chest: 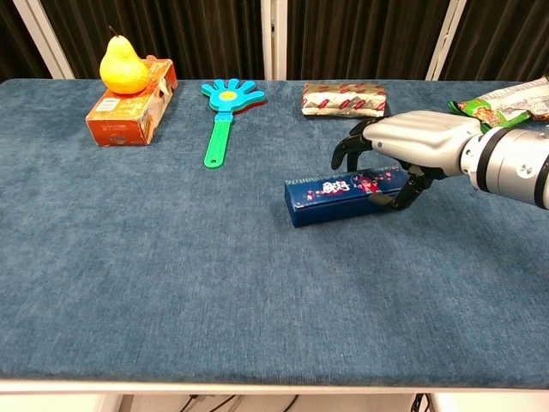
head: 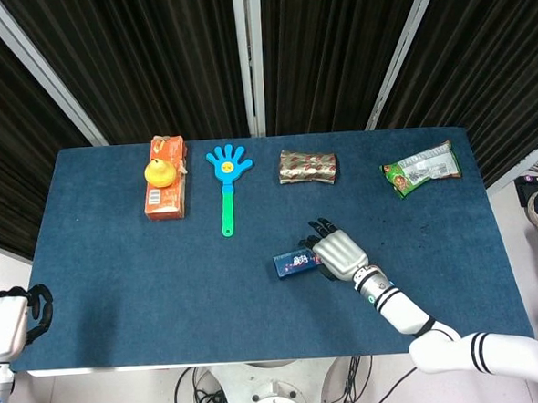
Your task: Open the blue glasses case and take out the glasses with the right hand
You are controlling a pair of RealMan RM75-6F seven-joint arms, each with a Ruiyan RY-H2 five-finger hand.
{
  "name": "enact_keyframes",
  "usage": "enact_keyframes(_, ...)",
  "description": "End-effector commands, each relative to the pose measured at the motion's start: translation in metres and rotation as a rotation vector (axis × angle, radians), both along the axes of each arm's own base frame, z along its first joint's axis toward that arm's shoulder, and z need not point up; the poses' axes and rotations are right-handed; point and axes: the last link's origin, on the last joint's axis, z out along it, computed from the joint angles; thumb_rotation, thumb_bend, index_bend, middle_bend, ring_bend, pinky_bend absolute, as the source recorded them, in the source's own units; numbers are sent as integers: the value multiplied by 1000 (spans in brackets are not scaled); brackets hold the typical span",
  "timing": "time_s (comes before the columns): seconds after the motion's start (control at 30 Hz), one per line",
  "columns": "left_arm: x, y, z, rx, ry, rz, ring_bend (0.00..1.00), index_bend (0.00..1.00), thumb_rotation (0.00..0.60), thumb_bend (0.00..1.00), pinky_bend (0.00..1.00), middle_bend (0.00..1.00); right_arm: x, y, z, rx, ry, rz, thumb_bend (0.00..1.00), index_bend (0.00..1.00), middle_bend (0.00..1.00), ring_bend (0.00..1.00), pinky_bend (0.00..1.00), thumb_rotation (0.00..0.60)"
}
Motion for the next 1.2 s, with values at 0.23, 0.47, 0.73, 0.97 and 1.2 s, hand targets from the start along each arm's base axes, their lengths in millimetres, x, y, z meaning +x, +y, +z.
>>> enact_keyframes(0.23,0,0,0,-1,-2,0,554,697,600,358,580,709,0,2,0,1,12,14,503,329,314,84,66,600)
enact_keyframes(0.47,0,0,0,-2,-3,0,554,697,600,358,580,709,-8,5,9,4,40,-6,651,376,324,153,184,600)
enact_keyframes(0.73,0,0,0,-3,-3,-1,554,698,600,359,580,709,-17,-3,30,-7,53,-111,684,408,346,210,262,600)
enact_keyframes(0.97,0,0,0,-2,0,0,554,697,600,359,580,709,-9,-28,22,-75,52,-134,529,262,290,146,150,600)
enact_keyframes(1.2,0,0,0,-3,-1,0,554,697,600,358,580,709,0,-16,32,-140,4,-59,207,0,63,0,0,600)
